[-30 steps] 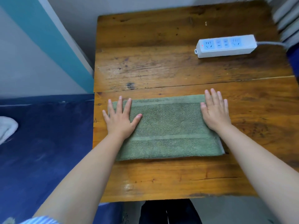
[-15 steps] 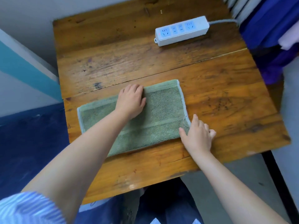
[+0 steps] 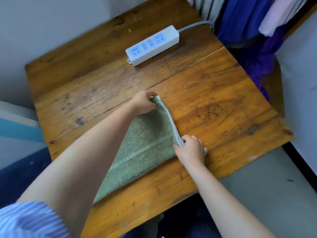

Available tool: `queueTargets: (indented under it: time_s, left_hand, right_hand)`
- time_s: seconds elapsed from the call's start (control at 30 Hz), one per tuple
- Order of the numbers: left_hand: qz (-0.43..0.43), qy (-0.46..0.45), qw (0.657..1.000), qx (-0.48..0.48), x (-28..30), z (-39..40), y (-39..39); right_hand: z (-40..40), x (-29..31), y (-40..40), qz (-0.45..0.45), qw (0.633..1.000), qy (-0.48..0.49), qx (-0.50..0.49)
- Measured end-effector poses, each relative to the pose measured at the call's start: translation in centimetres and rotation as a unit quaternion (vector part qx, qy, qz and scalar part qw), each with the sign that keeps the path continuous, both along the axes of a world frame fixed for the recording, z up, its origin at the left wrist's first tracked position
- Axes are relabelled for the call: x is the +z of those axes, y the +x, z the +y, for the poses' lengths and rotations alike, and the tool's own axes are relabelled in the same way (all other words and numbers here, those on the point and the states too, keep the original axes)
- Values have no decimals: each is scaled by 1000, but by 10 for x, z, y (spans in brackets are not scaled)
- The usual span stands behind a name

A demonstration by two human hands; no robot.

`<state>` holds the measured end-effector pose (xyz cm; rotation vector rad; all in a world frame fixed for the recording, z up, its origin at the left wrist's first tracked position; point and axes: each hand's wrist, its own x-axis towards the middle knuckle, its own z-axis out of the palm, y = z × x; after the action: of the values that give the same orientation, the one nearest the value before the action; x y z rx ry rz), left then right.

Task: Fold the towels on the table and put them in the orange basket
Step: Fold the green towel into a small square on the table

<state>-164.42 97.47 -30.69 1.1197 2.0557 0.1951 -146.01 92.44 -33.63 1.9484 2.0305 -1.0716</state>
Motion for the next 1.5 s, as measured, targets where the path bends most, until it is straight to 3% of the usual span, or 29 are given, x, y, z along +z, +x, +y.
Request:
queueTargets:
  time_s: [0.13,0.27,0.37,0.5,0.63,0.97,1.23,1.4,1.5]
  left_hand:
    - [-53,-9,999,3,19,17,-5]
    - [-44,20,999,-25,41,22,-16]
    - [-30,74,996,-31,59,16,-31]
    - [52,161,985,-46,75,-11,-51]
    - [152,206,959,-125,71,-53,-57]
    - [246,223,917,-222,44,-148,-50]
    - [295,169,890,-303,24,-205,-29]
    - [345,133,892,-260,12,-221,-31]
    - [371,31,905,-205,2,-227,-39]
  right_hand:
    - [29,10,8,3,999,34,-11]
    - [65,31,9,1,997,78,1]
    - [83,52,6,24,985,169,36]
    - [71,76,-3,83,940,313,105]
    - [24,84,-13,126,907,381,130]
    - [-67,42,-15,192,871,379,246]
    - [-104,13,3,151,829,412,347]
    - [-119,8,5,139,811,401,403]
    - [-124,7,3,121,806,386,432]
